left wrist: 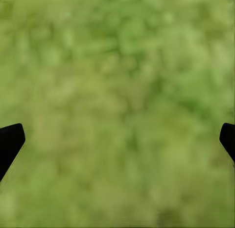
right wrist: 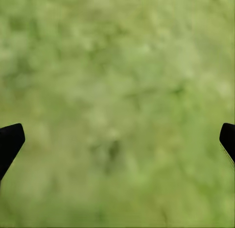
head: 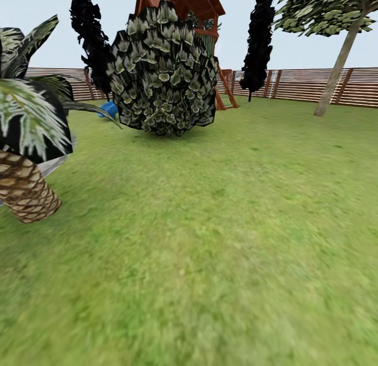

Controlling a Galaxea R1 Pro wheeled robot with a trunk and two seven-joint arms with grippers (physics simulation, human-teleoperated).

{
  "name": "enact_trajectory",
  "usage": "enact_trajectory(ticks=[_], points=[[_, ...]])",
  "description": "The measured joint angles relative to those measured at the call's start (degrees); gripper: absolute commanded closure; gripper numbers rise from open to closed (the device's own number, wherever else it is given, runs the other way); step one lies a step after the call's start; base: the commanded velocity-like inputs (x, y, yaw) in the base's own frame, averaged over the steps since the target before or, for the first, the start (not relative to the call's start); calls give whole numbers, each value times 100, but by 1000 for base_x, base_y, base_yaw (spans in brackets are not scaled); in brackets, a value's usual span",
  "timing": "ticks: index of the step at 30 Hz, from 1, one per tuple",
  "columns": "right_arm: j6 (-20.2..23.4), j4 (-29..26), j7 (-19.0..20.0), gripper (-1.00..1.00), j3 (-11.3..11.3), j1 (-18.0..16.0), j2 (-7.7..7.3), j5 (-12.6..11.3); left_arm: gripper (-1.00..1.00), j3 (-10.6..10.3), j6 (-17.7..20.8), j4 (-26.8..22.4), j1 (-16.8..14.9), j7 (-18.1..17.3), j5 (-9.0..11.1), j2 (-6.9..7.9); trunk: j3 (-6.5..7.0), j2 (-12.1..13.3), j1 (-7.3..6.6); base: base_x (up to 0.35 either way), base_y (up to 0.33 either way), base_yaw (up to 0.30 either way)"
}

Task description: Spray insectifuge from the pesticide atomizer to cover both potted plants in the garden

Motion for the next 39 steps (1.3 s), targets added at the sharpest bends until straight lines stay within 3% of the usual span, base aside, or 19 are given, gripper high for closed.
enact_trajectory(ticks=[39], points=[[4, 9, 3, -100, 8, 0, 0, 0, -100, 6, 3, 0, 0, 0, 0, 3, 0, 0, 0, 339, 0, 0]])
